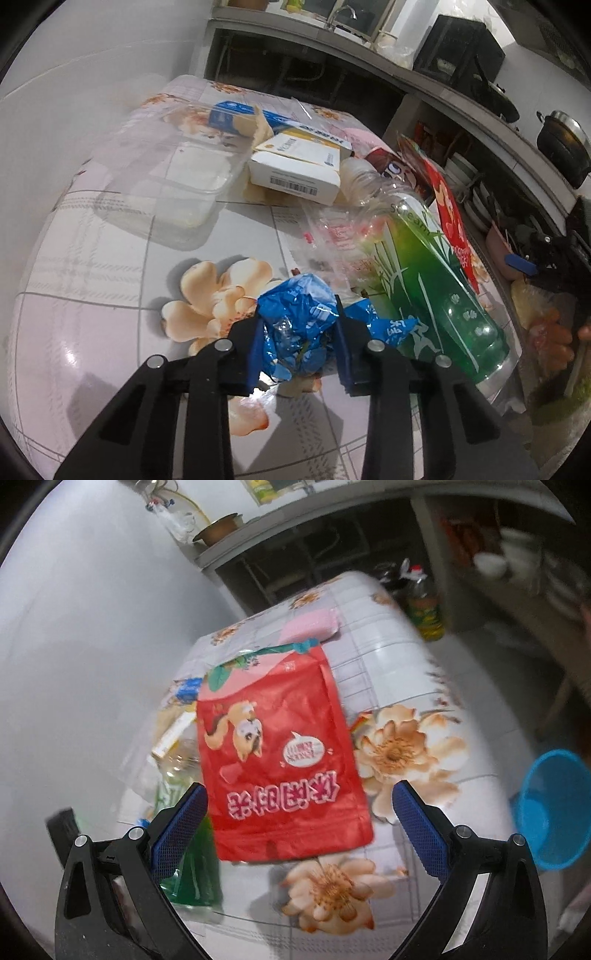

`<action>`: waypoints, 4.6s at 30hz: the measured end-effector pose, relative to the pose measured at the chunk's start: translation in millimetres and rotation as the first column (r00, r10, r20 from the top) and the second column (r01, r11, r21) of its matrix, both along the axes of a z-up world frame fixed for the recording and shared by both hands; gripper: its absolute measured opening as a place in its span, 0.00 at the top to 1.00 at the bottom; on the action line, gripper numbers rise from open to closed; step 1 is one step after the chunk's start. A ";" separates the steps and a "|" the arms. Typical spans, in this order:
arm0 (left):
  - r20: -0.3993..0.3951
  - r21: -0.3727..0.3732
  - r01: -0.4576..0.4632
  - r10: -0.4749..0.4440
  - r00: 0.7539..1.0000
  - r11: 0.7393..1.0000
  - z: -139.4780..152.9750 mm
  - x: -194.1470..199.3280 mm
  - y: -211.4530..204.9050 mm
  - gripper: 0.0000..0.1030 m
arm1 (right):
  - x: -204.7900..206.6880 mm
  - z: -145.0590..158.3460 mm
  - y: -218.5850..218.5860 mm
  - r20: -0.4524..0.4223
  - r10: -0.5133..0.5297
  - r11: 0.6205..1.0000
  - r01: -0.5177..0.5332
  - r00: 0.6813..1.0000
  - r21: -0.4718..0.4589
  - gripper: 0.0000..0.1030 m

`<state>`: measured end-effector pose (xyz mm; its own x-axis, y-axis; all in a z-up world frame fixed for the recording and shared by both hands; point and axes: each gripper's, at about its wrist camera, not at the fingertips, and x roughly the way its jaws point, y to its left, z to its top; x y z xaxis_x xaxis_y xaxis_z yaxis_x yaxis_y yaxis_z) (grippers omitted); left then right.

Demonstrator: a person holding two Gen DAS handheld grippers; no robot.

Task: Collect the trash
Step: 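Grasp the blue crumpled wrapper with the left tool while the right tool grasps the red snack bag, then lift the red snack bag with the right tool and carry it toward the blue wastebasket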

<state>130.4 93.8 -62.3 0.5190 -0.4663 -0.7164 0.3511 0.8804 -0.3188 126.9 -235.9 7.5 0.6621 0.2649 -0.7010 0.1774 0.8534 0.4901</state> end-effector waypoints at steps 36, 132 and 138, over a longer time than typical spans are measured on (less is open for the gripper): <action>0.075 -0.048 -0.045 0.049 0.996 0.998 30.7 -15.0 16.6 0.72 | 63.0 -50.0 -33.9 0.009 0.259 0.858 -0.235 0.966 0.457 0.98; 0.085 0.009 0.397 -0.396 0.914 0.918 100.4 -26.2 -243.3 0.72 | -105.8 -89.6 -149.5 -0.017 -0.253 0.893 0.227 0.967 -0.388 1.00; -0.051 0.056 0.548 -0.546 0.836 0.835 89.7 -20.3 -350.4 0.72 | -161.8 -114.8 -186.7 -0.044 -0.415 0.874 0.386 0.909 -0.295 1.00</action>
